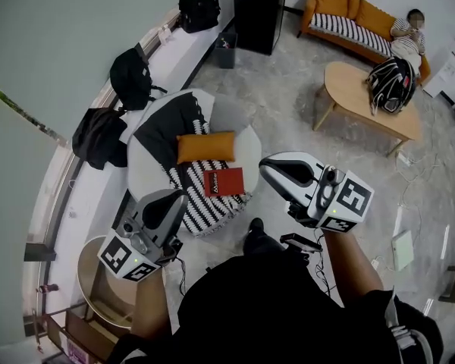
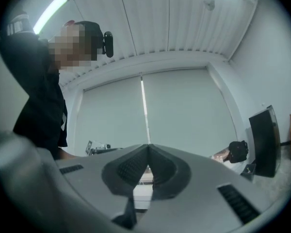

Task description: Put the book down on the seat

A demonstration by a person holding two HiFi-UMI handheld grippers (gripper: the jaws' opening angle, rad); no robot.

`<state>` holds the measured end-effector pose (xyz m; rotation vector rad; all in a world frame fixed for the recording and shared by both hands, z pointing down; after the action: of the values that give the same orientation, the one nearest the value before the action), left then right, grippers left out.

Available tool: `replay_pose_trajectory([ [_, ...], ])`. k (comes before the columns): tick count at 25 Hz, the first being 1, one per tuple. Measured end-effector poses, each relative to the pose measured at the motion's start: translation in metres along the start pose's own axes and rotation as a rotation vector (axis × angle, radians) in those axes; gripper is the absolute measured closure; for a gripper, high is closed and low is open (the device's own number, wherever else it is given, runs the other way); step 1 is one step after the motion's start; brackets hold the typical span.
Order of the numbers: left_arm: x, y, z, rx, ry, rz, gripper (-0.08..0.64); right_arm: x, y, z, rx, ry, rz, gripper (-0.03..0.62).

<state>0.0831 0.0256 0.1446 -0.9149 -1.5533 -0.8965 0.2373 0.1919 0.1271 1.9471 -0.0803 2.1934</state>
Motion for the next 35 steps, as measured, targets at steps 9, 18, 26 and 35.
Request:
replay_pose_trajectory([
  [9, 0.034, -0.071, 0.060, 0.040, -0.023, -0.014, 0.537, 0.038, -0.011, -0.105, 0.040, 0.021, -0.027, 0.565],
  [18, 0.077, -0.097, 0.121, 0.122, -0.145, 0.007, 0.537, 0.072, -0.029, -0.171, 0.050, 0.096, -0.079, 0.565],
  [26, 0.069, -0.071, 0.148, 0.107, -0.143, 0.033, 0.537, 0.069, -0.055, -0.167, -0.004, 0.058, -0.074, 0.565],
  [35, 0.085, -0.041, 0.165, 0.103, -0.150, -0.022, 0.537, 0.091, -0.088, -0.148, -0.012, 0.077, -0.092, 0.565],
])
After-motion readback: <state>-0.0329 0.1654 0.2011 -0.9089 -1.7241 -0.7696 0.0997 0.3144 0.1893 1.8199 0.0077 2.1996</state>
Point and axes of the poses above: the fingertips, and each gripper's own axes: y forward along the fingers, z to its right, x out of its underside, the point moved 5 cm from there along -y, backward along the fingers, and after that the axes turned 15 degrees about -z, right-handed, at the moved point
